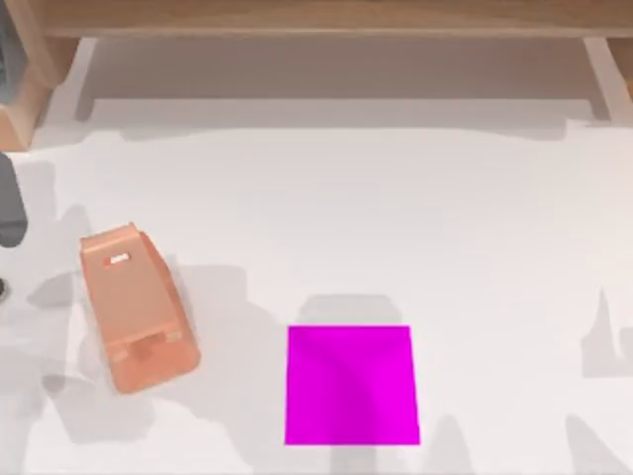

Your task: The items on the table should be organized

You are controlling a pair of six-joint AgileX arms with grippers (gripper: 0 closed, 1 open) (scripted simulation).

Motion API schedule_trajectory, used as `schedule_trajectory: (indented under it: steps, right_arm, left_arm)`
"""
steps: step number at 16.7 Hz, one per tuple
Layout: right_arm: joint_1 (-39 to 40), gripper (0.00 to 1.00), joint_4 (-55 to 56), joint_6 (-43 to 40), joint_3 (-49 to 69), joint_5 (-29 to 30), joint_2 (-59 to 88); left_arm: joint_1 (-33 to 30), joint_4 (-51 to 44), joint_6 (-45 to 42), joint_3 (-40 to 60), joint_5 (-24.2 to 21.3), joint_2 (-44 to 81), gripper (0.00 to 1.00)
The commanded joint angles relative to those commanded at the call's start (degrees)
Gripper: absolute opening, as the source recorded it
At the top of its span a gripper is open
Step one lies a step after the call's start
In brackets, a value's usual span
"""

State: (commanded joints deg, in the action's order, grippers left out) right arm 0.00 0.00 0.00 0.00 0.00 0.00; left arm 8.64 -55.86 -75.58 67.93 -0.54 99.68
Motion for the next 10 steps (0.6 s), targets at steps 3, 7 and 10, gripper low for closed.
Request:
schedule_trajectory:
  steps: [3,7,10]
  right_arm:
    - [0.0,1.00,0.0,0.0,0.0,0.0,0.0]
    - [0.0,1.00,0.0,0.0,0.0,0.0,0.0]
    - [0.0,1.00,0.0,0.0,0.0,0.0,0.0]
  left_arm:
    - [2.0,-4.4,-3.9,7.9,0.3,5.4,1.00]
    - [4.0,-8.1,-6.9,15.0,0.6,9.6,1.00]
    - [4.4,-9.0,-7.6,16.6,0.7,10.5,1.00]
